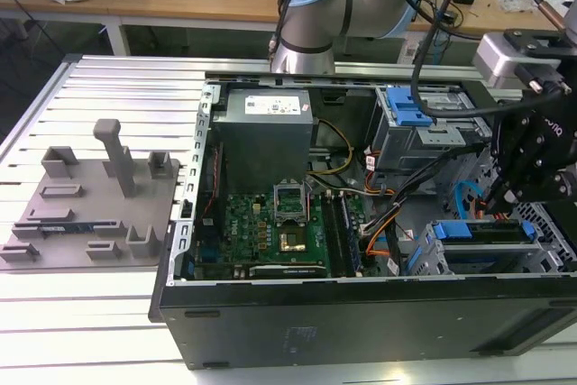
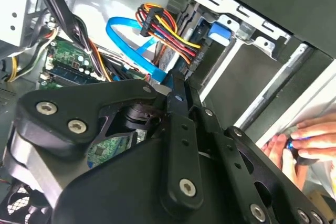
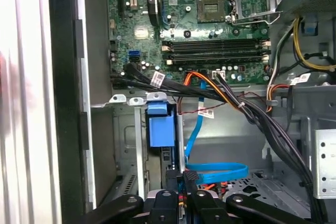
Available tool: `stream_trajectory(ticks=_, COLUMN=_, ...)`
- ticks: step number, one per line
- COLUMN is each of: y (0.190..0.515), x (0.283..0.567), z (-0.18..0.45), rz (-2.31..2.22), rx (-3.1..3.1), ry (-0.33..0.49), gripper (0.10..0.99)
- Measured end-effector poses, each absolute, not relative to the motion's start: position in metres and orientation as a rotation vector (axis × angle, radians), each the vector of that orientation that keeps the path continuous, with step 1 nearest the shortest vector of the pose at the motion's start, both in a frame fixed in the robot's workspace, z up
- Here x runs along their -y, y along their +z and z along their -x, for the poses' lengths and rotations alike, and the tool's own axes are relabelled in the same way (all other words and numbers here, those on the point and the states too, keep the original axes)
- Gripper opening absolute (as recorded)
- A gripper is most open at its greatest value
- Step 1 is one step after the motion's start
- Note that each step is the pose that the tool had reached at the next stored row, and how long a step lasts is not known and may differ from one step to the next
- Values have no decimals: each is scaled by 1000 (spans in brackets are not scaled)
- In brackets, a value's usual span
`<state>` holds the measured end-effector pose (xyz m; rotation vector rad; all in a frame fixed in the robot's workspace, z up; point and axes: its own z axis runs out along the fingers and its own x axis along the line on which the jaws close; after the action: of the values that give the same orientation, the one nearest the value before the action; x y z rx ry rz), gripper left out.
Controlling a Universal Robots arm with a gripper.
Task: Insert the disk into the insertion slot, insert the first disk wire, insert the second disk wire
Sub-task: 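Insert the second disk wire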
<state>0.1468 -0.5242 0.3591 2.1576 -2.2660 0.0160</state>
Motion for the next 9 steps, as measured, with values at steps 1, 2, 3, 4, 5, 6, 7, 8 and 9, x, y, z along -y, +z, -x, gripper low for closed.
stream_trajectory(ticks=1, y=359, x=525, z=-147, rz=-2162, rx=2270, ry=6, gripper=161)
stream_trajectory(ticks=2, y=358, x=526, z=-147, rz=-2164, rx=2272, ry=1, gripper=161)
stream_trajectory(ticks=3, y=358, x=527, z=-147, rz=-2166, rx=2274, ry=-3, gripper=161)
stream_trajectory(ticks=4, y=357, x=528, z=-147, rz=-2167, rx=2276, ry=-6, gripper=161)
stream_trajectory(ticks=5, y=357, x=530, z=-147, rz=-2169, rx=2278, ry=-12, gripper=161)
stream_trajectory(ticks=6, y=357, x=531, z=-147, rz=-2171, rx=2280, ry=-15, gripper=161)
stream_trajectory(ticks=7, y=357, x=532, z=-147, rz=-2172, rx=2281, ry=-18, gripper=161)
stream_trajectory(ticks=8, y=357, x=532, z=-147, rz=-2173, rx=2282, ry=-20, gripper=161)
stream_trajectory(ticks=9, y=357, x=533, z=-147, rz=-2174, rx=2283, ry=-22, gripper=161)
